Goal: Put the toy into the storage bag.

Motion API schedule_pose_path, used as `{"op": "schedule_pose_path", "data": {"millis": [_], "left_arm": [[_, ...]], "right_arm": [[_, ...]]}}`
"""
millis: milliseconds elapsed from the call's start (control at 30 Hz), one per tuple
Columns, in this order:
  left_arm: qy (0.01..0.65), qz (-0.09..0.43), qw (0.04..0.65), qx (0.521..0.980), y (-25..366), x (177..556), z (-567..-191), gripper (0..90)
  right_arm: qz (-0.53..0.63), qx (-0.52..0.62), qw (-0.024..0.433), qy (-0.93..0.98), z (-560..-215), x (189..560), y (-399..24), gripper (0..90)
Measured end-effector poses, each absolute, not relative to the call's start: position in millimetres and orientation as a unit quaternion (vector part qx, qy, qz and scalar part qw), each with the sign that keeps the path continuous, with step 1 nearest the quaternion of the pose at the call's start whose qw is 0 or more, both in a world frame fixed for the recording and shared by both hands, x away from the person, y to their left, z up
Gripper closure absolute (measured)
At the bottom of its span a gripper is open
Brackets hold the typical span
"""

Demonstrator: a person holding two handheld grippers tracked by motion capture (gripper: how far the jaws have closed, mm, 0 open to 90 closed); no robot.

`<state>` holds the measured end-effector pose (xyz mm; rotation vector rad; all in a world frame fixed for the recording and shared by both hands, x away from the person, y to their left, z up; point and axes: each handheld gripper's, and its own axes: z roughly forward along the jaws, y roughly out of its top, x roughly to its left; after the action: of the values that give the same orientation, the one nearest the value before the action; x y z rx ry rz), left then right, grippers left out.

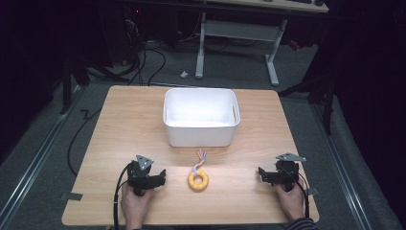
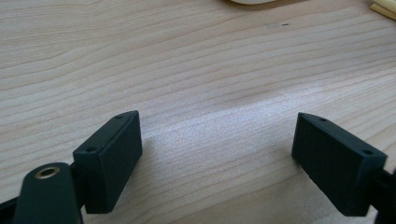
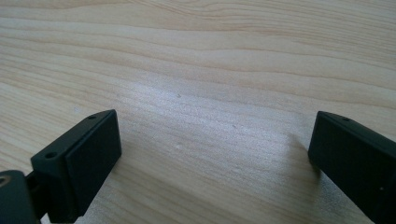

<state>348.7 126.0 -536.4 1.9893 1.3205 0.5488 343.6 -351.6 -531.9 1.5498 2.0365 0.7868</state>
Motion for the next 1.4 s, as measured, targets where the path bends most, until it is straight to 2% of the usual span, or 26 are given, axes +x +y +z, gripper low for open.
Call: {"op": "schedule_pose_path", "data": {"millis": [1033,1400], "left_arm": [[0.507,0.212,0.337,0.765,125.7,348.6,-536.4,16.4],[0.507,0.212,0.337,0.765,125.7,348.6,-536.4,16.4]], "right_arm": [[0.287,0.554,0.224,0.748,-531.3,344.9,-351.0,3.0],[0.296,0.547,0.226,0.750,-528.9,342.1,-349.8,15.9]]}}
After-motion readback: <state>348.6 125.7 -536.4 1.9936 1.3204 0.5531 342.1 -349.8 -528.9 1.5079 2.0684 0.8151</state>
